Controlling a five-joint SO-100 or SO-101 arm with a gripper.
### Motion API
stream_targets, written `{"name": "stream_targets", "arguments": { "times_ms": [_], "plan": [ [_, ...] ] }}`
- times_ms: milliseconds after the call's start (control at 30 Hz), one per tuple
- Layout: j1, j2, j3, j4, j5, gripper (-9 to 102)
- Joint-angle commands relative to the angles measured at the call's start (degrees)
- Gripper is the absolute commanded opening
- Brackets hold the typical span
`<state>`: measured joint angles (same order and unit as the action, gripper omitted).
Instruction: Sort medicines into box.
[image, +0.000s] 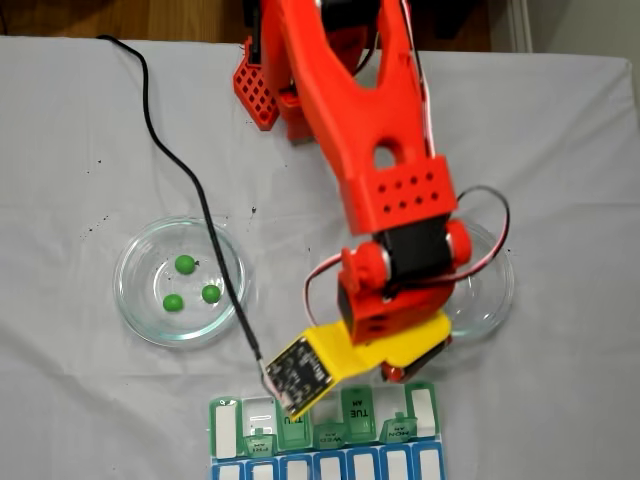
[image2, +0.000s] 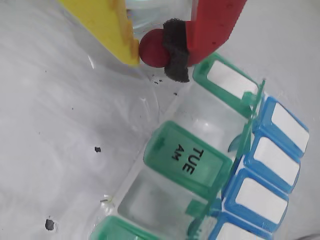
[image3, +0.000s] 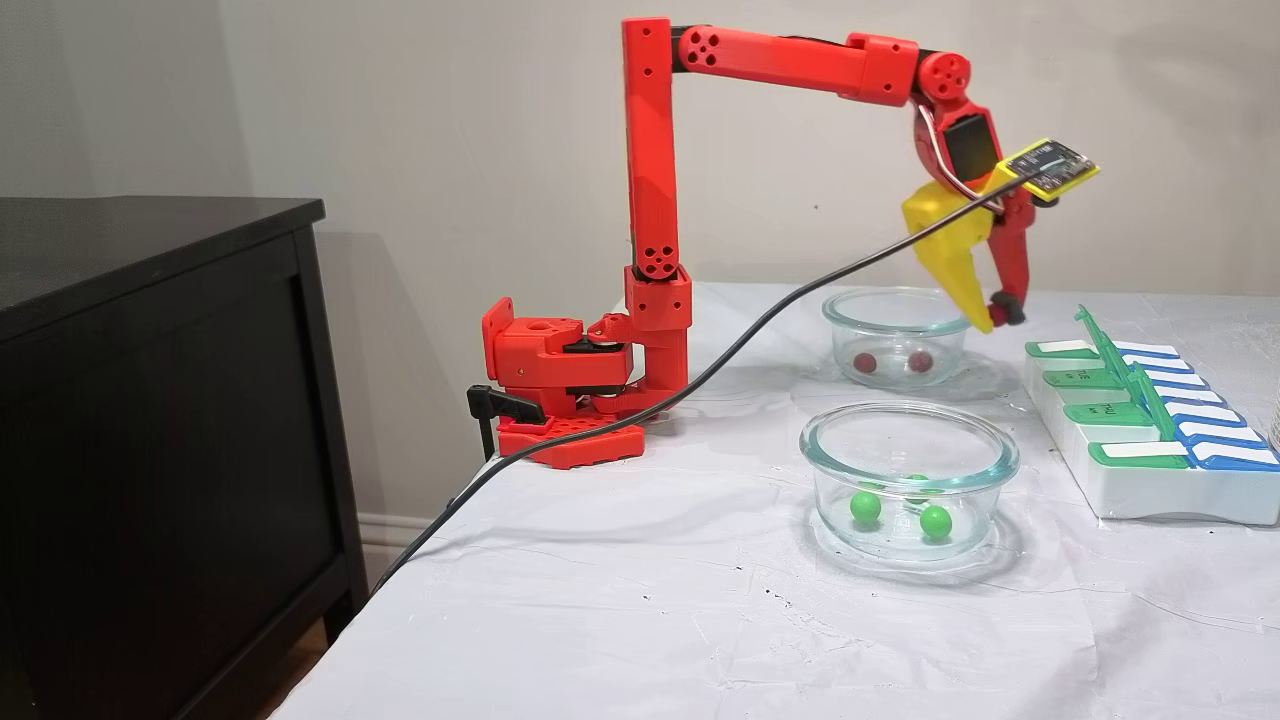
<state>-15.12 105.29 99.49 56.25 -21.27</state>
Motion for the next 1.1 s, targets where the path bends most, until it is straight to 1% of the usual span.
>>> {"name": "stream_targets", "arguments": {
  "times_ms": [0,300,567,867,1067],
  "plan": [
    [0.2,-1.2,-8.3,-1.5,0.3,0],
    [0.5,-5.8,-12.0,-3.3,0.8,0],
    [0.5,-3.2,-12.6,-1.8,0.6,0],
    [0.5,-4.1,-11.9,-6.2,1.4,0],
    [0.9,-2.6,-12.1,-5.4,1.1,0]
  ]
}}
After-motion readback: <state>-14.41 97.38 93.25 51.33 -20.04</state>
